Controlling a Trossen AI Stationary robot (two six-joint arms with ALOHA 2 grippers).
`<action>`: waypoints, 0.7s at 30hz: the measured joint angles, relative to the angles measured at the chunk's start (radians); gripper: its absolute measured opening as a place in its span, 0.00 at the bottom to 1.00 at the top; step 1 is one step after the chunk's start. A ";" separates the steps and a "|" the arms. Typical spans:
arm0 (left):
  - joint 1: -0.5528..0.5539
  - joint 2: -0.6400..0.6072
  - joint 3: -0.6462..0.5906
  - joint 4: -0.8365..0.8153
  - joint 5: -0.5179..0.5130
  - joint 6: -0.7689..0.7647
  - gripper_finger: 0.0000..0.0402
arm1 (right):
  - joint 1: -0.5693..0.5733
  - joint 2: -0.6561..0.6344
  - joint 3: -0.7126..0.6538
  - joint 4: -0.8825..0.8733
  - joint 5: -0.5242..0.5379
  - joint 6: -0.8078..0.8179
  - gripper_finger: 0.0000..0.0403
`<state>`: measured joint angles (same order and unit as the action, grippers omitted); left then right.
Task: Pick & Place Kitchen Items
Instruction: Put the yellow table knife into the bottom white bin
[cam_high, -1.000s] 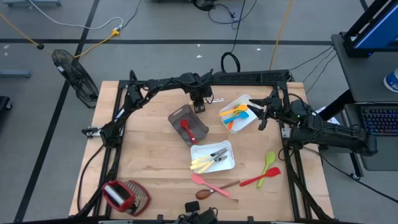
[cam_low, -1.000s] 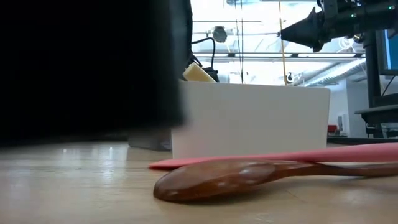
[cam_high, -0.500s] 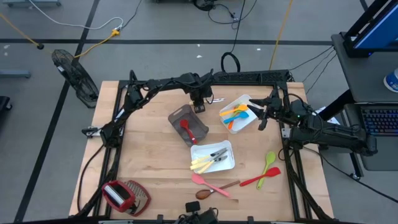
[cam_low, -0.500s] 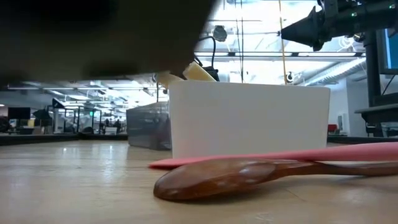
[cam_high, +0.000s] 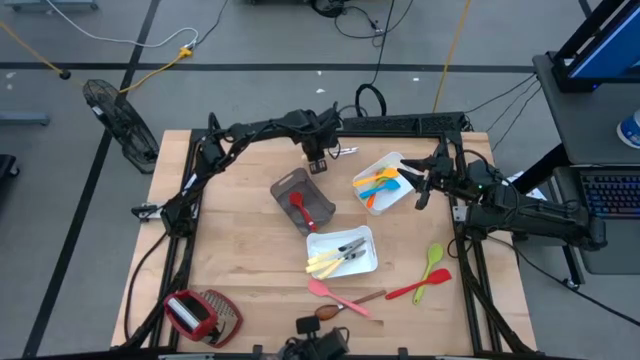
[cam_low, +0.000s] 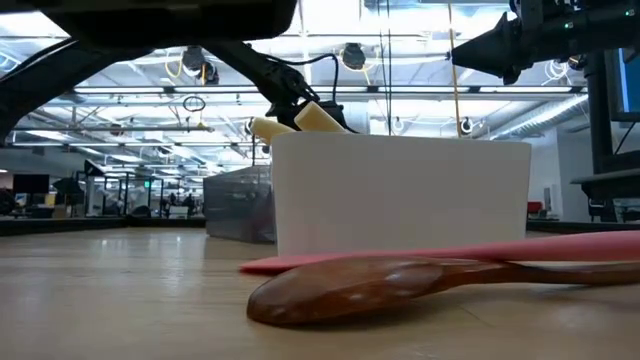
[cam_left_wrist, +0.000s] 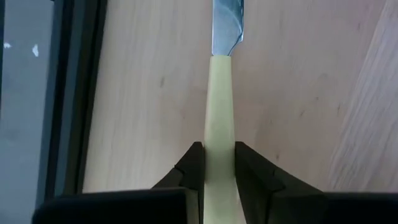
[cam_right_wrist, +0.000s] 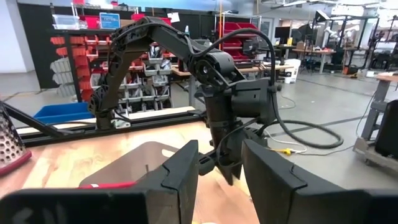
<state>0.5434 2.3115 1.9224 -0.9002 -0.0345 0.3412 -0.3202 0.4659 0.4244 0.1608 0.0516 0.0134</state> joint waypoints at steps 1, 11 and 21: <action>0.002 0.000 0.000 0.003 0.001 0.000 0.14 | 0.000 0.000 0.000 0.000 0.000 0.009 0.29; 0.026 -0.029 0.075 -0.005 -0.015 0.004 0.13 | 0.000 0.000 0.000 0.000 0.000 0.028 0.29; 0.031 -0.079 0.349 -0.275 -0.042 0.014 0.13 | 0.000 0.000 0.000 0.000 0.002 0.026 0.29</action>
<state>0.5746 2.2322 2.2712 -1.1752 -0.0761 0.3549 -0.3202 0.4660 0.4244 0.1608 0.0541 0.0391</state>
